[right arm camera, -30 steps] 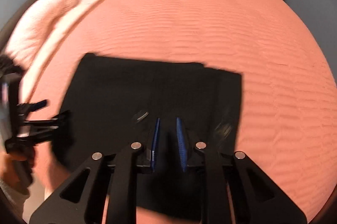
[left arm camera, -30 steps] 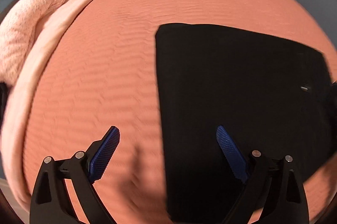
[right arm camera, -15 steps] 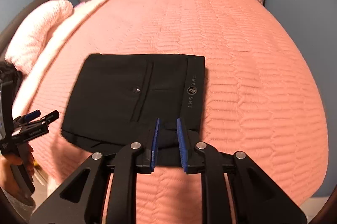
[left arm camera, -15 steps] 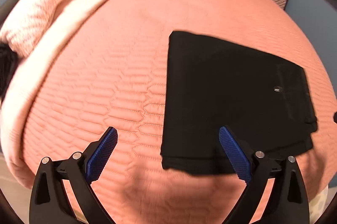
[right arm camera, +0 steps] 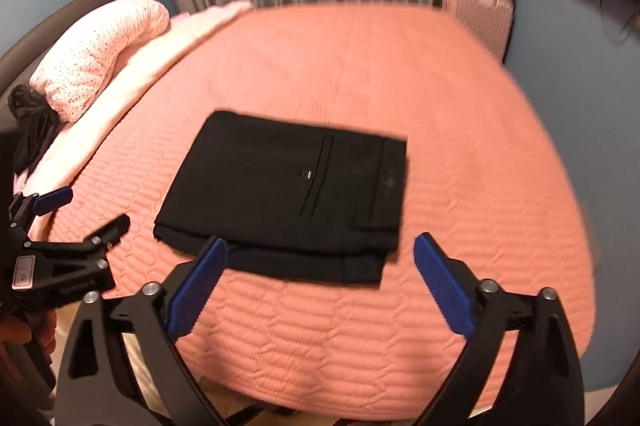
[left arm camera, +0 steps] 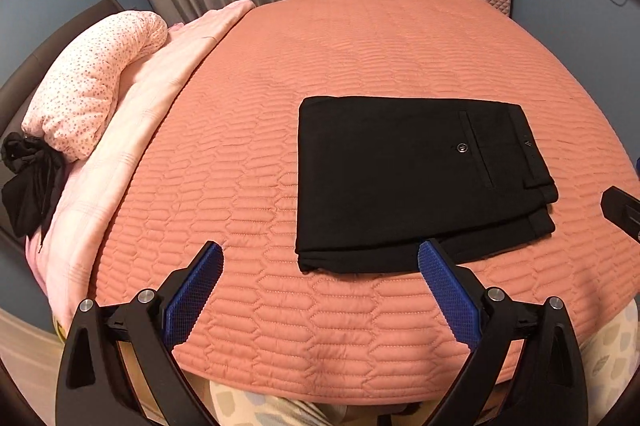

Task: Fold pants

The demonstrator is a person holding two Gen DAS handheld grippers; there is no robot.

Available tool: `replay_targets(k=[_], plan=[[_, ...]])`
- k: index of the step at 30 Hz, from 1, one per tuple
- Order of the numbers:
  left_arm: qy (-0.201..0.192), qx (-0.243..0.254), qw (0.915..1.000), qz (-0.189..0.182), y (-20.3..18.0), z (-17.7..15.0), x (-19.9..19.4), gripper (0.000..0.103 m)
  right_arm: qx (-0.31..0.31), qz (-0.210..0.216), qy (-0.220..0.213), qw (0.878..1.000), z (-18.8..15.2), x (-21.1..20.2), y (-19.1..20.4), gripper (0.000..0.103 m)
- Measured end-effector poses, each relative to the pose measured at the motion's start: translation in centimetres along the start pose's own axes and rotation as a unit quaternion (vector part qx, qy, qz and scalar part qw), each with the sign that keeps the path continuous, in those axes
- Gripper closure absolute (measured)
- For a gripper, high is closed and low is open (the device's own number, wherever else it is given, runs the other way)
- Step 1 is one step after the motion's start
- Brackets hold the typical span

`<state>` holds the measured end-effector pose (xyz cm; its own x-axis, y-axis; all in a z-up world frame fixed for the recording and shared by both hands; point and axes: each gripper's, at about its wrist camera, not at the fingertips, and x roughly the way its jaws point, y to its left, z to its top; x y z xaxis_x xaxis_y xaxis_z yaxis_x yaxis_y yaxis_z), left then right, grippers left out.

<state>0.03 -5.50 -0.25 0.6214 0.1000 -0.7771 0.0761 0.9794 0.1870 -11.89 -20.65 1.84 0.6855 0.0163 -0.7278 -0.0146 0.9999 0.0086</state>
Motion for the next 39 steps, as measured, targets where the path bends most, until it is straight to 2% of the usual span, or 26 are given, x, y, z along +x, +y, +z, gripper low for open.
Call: replay_targets(k=[3,8,18,25,39], plan=[[0.004,-0.003,1.0000,0.005,-0.7,0.1,-0.4,0.006,0.001,-0.013,-0.009,1.000,0.1,-0.6,0.4,0.009],[0.006,-0.012,0.9997,-0.022,-1.6,0.3,-1.1,0.006,0.036,-0.011,-0.010,0.999,0.1,-0.8,0.4,0.008],[0.009,-0.018,0.9989,-0.042,-2.3,0.2,-1.7,0.006,0.042,-0.019,-0.010,0.999,0.2,-0.9,0.2,0.008],[-0.008,-0.026,0.9990,-0.036,-1.7,-0.3,-2.6,0.006,0.049,-0.021,-0.012,0.998,0.0,-0.8,1.0,0.008],[0.009,-0.028,0.9991,-0.032,-1.0,-0.7,-2.0,0.005,0.035,-0.014,-0.007,0.999,0.1,-0.4,2.2,0.008]])
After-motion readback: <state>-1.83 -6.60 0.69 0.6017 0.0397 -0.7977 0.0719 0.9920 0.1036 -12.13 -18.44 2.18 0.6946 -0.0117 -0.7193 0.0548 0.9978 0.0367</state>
